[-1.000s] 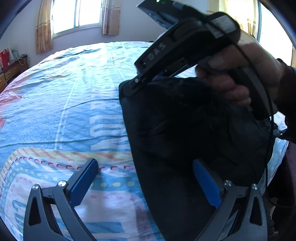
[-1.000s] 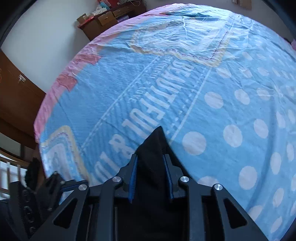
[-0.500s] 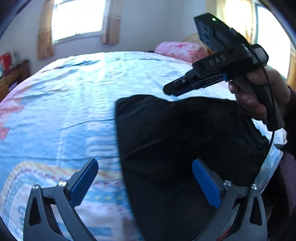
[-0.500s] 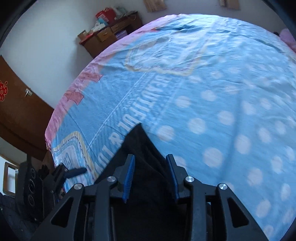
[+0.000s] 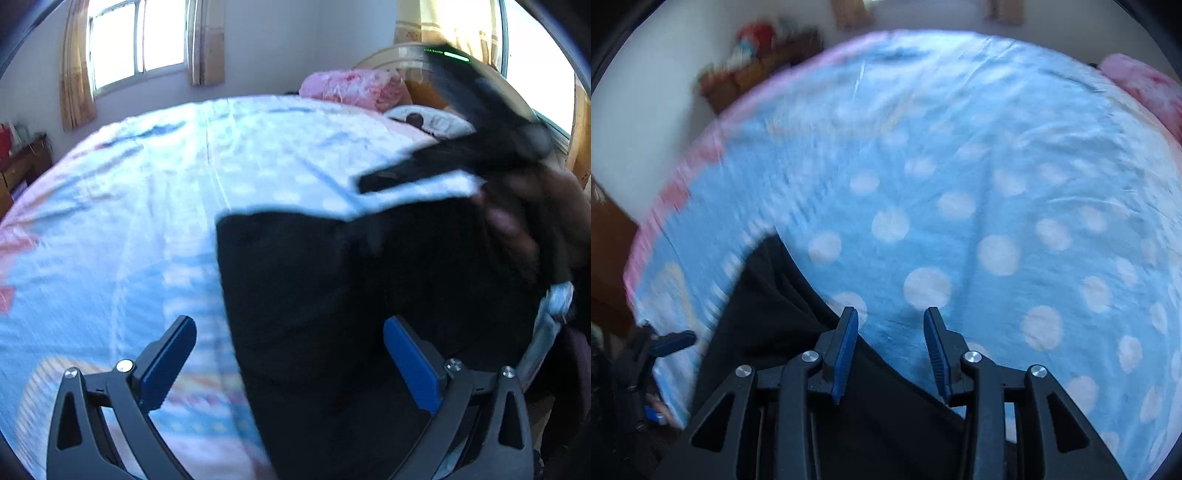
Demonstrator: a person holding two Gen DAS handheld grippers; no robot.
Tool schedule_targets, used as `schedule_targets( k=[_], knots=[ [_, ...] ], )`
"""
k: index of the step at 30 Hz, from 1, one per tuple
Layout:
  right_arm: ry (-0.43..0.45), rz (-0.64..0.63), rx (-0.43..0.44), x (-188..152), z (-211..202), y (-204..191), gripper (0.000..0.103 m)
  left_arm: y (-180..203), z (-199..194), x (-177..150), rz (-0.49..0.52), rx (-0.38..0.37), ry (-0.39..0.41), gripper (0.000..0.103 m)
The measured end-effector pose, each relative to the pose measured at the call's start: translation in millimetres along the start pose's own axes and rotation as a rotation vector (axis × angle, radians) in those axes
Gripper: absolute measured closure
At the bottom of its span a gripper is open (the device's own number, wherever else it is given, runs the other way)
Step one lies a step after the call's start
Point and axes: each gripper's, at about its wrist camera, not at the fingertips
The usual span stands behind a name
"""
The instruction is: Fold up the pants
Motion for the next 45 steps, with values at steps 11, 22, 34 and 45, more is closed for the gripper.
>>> schedule_targets(
  k=[11, 22, 34, 45],
  knots=[
    [0.081, 0.161, 0.060, -74.4, -46.7, 53.9, 0.062, -32.3, 63.0, 41.2, 0.011, 0.051, -0.090, 0.000],
    [0.171, 0.273, 0.024, -69.2, -64.1, 84.7, 0.060, -8.9, 36.5, 62.5, 0.064, 0.026, -0.014, 0.000],
    [0.106, 0.215, -0.028, -105.5, -63.4, 78.9, 0.057, 3.7, 95.7, 71.3, 0.096, 0.044, -0.106, 0.000],
    [0.191, 0.385, 0.012, -144.1, -115.5, 114.3, 0.057, 32.9, 36.7, 54.7, 0.083, -0.070, 0.010, 0.000]
  ],
)
Point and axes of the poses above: each gripper's, at about its wrist camera, not at the fingertips, and z roughly the way its jaws point, y to its right, x to its top, and after that the axes turned 14 degrees about -x, right-handed
